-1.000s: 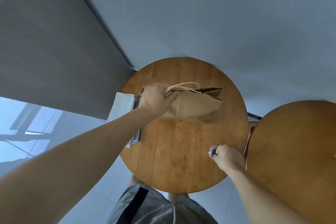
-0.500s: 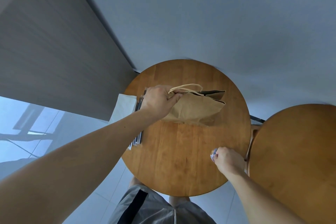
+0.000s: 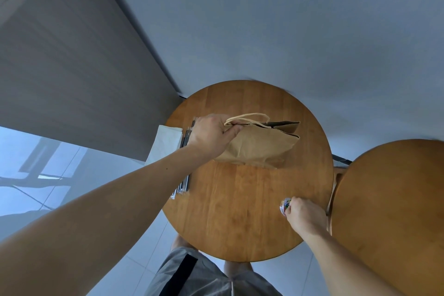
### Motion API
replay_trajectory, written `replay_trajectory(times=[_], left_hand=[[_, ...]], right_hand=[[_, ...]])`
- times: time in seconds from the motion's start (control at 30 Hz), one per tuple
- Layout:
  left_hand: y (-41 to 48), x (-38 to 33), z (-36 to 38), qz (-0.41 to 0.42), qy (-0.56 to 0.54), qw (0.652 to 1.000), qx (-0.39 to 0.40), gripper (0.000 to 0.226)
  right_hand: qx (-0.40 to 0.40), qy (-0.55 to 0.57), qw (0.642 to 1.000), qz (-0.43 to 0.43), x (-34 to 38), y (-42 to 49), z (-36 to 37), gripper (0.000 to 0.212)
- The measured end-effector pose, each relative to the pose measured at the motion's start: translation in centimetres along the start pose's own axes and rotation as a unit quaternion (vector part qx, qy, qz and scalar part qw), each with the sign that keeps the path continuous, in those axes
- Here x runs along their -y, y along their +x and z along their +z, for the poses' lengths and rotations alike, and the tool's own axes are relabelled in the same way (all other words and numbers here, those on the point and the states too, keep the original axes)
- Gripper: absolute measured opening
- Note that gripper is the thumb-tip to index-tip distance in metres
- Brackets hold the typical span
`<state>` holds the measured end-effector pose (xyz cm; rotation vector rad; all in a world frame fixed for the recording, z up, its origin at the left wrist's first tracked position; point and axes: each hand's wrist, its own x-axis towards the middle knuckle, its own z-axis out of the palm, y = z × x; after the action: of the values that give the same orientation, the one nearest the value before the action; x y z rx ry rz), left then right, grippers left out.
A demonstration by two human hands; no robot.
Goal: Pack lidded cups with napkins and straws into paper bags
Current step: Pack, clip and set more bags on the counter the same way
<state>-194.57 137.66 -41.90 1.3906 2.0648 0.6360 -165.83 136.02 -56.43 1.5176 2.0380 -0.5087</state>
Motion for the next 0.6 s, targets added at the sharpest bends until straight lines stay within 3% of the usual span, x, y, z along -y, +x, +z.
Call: replay_trajectory(times=[0.27, 0.5, 0.6], left_hand=[[0.3, 0.5, 0.2, 0.0, 0.002, 1.0, 0.0, 0.018], [0.6, 0.5, 0.2, -0.011, 0.016, 1.0, 0.007, 0.018], [0.7, 0.5, 0.2, -0.011, 0.02, 1.0, 0.012, 0.019]], right_hand=[[-0.036, 0.013, 0.999, -0.017, -0.4, -0.7, -0.3, 0.027], [-0.036, 0.176, 0.983, 0.032, -1.3, -1.0, -0.4, 0.01], [-0.045, 0.248, 0.967, 0.034, -1.6, -1.3, -0.2, 0.02]])
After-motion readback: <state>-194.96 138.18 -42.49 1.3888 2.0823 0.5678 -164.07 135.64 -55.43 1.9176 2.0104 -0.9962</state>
